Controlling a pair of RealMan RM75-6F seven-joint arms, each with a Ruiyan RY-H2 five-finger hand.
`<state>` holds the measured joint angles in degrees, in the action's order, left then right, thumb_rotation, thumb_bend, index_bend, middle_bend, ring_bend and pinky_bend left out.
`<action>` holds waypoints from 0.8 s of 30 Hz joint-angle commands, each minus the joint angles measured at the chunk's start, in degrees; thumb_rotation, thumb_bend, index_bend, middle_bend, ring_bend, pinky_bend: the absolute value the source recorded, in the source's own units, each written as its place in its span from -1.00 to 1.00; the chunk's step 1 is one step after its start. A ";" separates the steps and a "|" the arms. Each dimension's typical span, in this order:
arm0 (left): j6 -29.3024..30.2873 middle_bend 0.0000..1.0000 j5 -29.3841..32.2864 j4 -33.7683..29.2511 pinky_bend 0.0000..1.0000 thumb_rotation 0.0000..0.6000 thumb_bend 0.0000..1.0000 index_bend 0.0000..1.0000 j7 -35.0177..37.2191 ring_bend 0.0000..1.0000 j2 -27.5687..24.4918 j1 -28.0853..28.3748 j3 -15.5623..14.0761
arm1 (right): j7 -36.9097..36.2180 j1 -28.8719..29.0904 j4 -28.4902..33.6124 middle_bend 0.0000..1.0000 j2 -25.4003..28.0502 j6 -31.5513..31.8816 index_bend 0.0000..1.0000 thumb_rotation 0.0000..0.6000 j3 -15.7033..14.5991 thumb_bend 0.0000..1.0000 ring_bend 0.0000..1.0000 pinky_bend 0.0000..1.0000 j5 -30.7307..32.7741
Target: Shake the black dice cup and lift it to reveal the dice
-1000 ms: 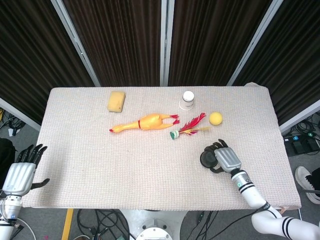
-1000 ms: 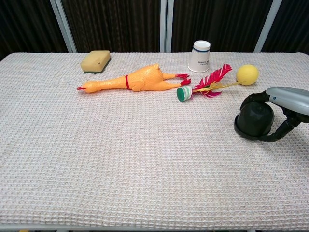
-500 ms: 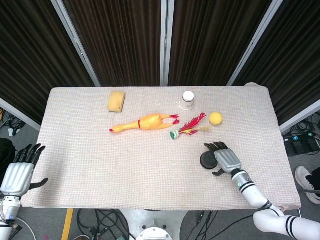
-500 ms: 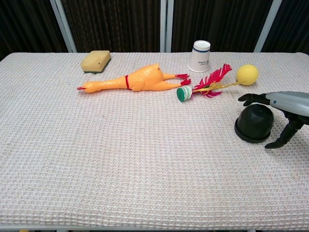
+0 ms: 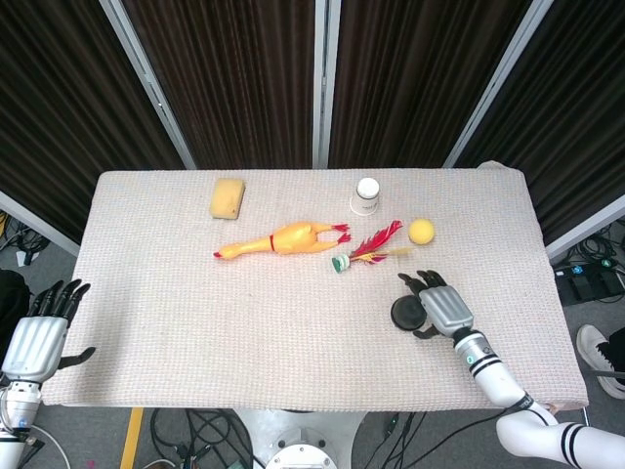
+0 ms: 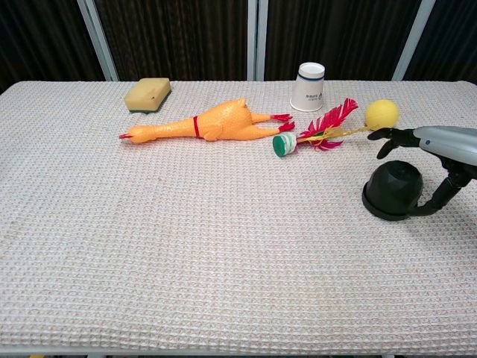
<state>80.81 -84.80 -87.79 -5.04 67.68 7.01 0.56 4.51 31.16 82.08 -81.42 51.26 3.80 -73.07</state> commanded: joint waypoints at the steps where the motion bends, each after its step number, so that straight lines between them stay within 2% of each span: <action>1: 0.05 -0.89 -0.03 0.03 -0.78 1.00 -0.77 -0.84 0.03 -1.00 -0.03 -0.05 -0.03 | -0.49 -0.16 -0.31 -0.55 -0.40 0.78 -0.95 1.00 0.07 -1.00 -1.00 -1.00 -0.62; 5: 0.12 -0.89 -0.02 0.12 -0.78 1.00 -0.77 -0.84 0.20 -1.00 -0.03 -0.13 -0.04 | -0.98 -0.39 -0.83 -0.40 -1.03 1.45 -0.78 1.00 0.14 -0.98 -1.00 -1.00 -0.90; 12: 0.27 -0.89 0.02 0.39 -0.78 1.00 -0.77 -0.84 0.53 -1.00 0.02 -0.36 -0.12 | -0.54 -0.58 -1.47 -0.31 -1.79 2.24 -0.57 1.00 0.37 -0.92 -1.00 -1.00 -0.73; 24: 0.20 -0.89 -0.11 0.09 -0.78 1.00 -0.77 -0.84 0.30 -1.00 -0.08 -0.24 -0.02 | -1.26 -1.04 0.34 -0.26 -0.81 4.30 -0.53 1.00 1.01 -0.89 -1.00 -1.00 -1.71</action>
<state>81.01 -84.91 -87.69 -4.75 67.60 6.76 0.53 3.43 30.19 82.20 -82.40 55.36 4.71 -74.63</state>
